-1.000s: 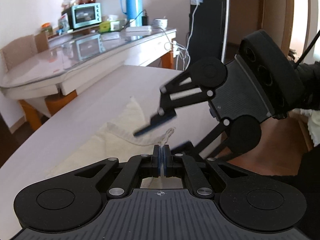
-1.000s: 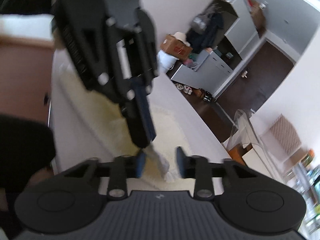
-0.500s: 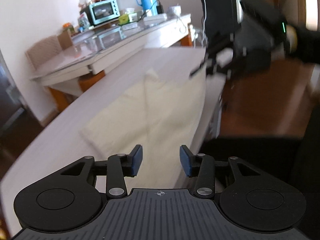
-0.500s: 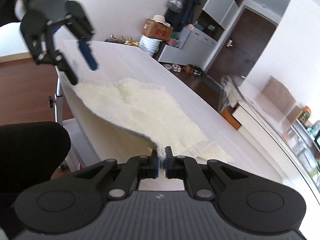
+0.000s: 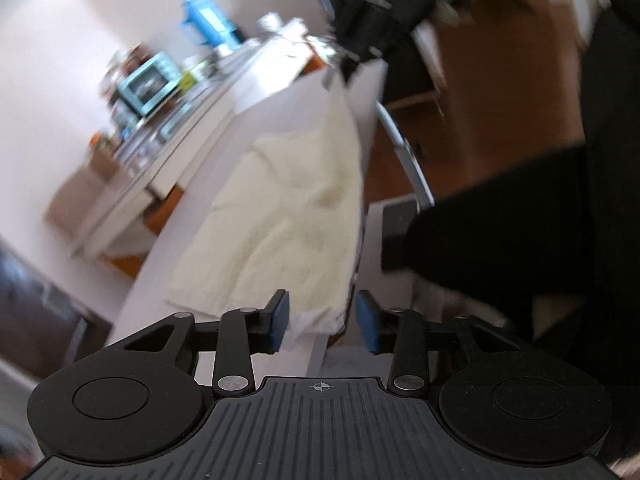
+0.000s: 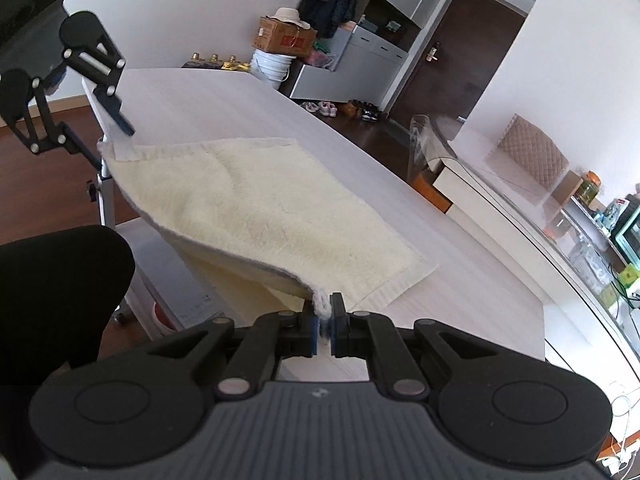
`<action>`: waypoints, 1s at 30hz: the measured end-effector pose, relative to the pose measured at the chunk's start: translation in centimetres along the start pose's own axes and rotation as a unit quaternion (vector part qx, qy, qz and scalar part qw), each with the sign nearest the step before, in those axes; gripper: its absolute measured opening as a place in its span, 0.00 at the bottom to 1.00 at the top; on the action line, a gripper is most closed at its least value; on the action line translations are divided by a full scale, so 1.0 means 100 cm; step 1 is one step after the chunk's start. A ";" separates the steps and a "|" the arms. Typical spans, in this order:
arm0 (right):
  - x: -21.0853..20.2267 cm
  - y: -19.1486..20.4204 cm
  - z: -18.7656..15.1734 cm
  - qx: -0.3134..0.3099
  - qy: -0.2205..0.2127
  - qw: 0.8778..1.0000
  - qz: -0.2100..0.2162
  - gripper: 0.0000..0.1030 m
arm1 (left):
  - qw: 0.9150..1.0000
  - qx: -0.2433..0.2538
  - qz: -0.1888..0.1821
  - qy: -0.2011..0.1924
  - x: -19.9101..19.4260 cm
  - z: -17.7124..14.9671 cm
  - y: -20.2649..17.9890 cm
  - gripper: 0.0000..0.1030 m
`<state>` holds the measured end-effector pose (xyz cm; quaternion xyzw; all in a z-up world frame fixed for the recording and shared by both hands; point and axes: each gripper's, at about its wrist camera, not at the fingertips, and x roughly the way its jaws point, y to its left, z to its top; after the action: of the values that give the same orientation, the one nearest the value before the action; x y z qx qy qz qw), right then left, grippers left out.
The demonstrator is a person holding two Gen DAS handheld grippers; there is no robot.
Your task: Fold towel
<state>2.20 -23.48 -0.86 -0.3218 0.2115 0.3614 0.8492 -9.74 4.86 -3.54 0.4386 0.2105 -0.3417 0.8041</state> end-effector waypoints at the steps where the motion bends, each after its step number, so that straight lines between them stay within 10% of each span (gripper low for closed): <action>1: -0.001 0.000 -0.001 0.002 0.001 1.000 -0.001 0.07 | 1.000 0.006 -0.004 -0.001 0.001 0.000 -0.002 0.17; 7: -0.004 0.001 -0.009 0.004 0.011 1.000 0.009 0.07 | 0.998 -0.012 -0.056 0.011 0.001 0.005 0.005 0.06; 19: 0.003 -0.085 0.012 0.116 0.013 0.980 0.161 0.04 | 0.986 -0.162 -0.037 0.006 0.014 0.018 0.127 0.06; 30: 0.112 -0.193 0.031 0.232 0.037 0.940 0.249 0.04 | 0.976 -0.208 -0.018 0.053 0.089 0.011 0.207 0.06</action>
<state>24.37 -26.22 2.28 -0.0664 0.3940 0.4898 0.7749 11.55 8.58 3.01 0.2750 0.3270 -0.2815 0.8592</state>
